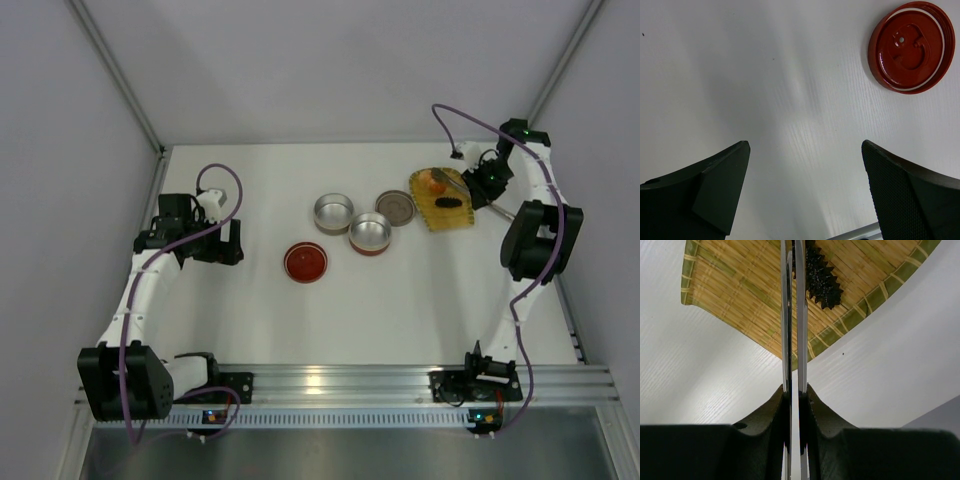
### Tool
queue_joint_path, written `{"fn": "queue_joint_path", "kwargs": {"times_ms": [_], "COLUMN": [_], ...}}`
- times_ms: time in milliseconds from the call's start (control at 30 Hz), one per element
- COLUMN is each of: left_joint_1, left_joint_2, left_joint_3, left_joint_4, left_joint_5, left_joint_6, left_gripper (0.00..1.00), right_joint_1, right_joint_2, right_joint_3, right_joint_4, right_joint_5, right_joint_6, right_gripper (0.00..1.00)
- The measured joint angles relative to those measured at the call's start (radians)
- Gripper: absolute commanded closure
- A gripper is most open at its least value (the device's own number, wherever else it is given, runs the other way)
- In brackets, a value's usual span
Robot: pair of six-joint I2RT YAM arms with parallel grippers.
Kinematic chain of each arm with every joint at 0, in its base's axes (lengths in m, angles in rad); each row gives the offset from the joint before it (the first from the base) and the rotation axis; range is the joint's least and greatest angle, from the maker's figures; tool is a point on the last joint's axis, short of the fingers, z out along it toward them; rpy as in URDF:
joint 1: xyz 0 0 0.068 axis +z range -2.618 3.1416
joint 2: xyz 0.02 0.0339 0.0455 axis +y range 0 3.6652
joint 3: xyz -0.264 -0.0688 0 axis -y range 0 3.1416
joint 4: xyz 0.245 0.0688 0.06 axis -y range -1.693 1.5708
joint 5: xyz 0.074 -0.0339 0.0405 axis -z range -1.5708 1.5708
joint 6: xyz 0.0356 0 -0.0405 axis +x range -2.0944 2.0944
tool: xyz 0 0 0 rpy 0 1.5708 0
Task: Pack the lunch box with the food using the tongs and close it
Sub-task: Pick up the fake food from the plate.
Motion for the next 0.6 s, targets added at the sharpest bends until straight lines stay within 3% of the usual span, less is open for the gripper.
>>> {"fn": "queue_joint_path", "kwargs": {"times_ms": [167,600], "left_joint_1": [0.0,0.0], "left_joint_2": [0.0,0.0], "left_joint_3": [0.0,0.0], "left_joint_4": [0.0,0.0], "left_joint_5": [0.0,0.001], "left_joint_6": [0.0,0.0], "left_gripper": [0.02,0.02], "right_joint_1": [0.0,0.0], "right_joint_2": [0.0,-0.053], "right_joint_3": [0.0,0.0], "right_joint_4": [0.0,-0.038], "right_joint_5": [0.006,-0.024], "right_joint_6": [-0.001,0.001], "right_gripper": [1.0,1.0]}}
